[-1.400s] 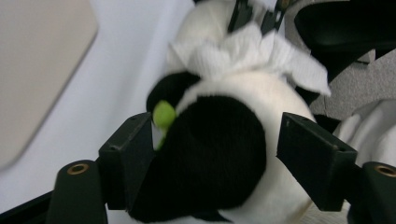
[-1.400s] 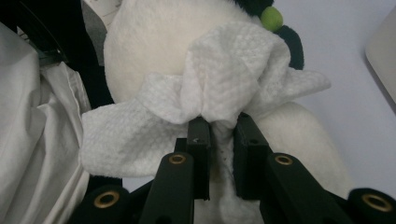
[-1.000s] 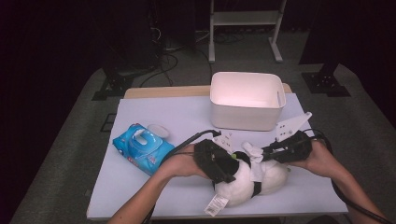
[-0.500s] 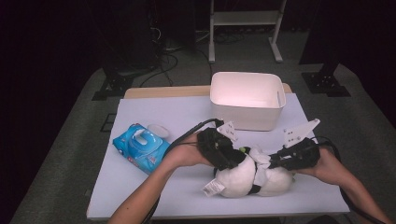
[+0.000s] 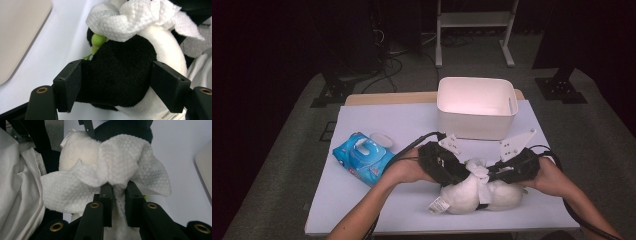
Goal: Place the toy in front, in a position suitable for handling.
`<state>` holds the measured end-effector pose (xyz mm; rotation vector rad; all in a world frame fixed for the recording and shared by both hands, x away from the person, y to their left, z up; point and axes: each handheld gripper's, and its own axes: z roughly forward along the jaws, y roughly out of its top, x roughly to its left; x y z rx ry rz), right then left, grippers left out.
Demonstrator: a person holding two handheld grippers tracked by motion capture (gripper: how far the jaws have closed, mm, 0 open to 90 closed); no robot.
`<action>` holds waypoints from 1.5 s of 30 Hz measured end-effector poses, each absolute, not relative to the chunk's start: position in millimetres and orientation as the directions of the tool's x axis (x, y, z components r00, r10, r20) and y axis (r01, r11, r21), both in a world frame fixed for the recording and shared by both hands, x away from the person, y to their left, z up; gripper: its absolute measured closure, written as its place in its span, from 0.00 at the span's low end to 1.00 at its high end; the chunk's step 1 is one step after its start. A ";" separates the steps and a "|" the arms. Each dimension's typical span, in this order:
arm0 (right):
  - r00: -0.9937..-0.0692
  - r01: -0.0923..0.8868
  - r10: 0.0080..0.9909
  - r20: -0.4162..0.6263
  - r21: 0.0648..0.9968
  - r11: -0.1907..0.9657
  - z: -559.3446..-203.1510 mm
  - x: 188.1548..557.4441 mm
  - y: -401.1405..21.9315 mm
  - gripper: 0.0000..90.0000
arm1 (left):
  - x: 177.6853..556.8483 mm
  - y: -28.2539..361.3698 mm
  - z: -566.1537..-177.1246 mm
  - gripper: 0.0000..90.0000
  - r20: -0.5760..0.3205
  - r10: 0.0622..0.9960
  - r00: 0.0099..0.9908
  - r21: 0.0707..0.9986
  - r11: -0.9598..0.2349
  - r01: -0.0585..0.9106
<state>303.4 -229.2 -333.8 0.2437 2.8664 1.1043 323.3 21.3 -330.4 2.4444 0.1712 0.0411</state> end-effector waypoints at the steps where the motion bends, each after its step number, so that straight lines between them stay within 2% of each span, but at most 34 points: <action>1: -0.985 0.128 0.173 0.000 0.670 0.731 -332.4 303.5 -230.7 0.86 | 323.6 22.8 -331.2 0.29 -0.014 0.133 0.991 0.638 -0.762 0.112; 10: -0.963 0.192 0.268 -0.004 0.684 0.703 -326.3 296.6 -277.5 0.86 | 319.6 23.4 -332.9 0.29 -0.008 0.132 0.991 0.645 -0.757 0.106; 15: -0.947 0.255 0.320 0.041 0.701 0.666 -337.0 292.9 -303.9 0.86 | 318.1 22.7 -332.7 0.29 -0.005 0.126 0.992 0.649 -0.754 0.099; 22: -0.935 0.288 0.351 0.060 0.705 0.648 -341.7 288.6 -319.7 0.86 | 317.9 23.4 -333.4 0.29 -0.008 0.128 0.992 0.655 -0.748 0.102; 28: -0.939 0.269 0.342 0.038 0.700 0.661 -339.2 288.8 -314.3 0.86 | 317.2 20.8 -331.6 0.29 0.014 0.116 0.993 0.639 -0.765 0.080; 38: -0.968 0.187 0.249 0.008 0.688 0.701 -330.3 301.8 -274.9 0.86 | 315.5 17.9 -330.1 0.29 0.029 0.101 0.994 0.625 -0.778 0.061; 45: -0.961 0.213 0.276 0.018 0.685 0.697 -332.2 301.8 -284.8 0.86 | 317.1 19.6 -331.3 0.29 0.015 0.111 0.994 0.642 -0.763 0.075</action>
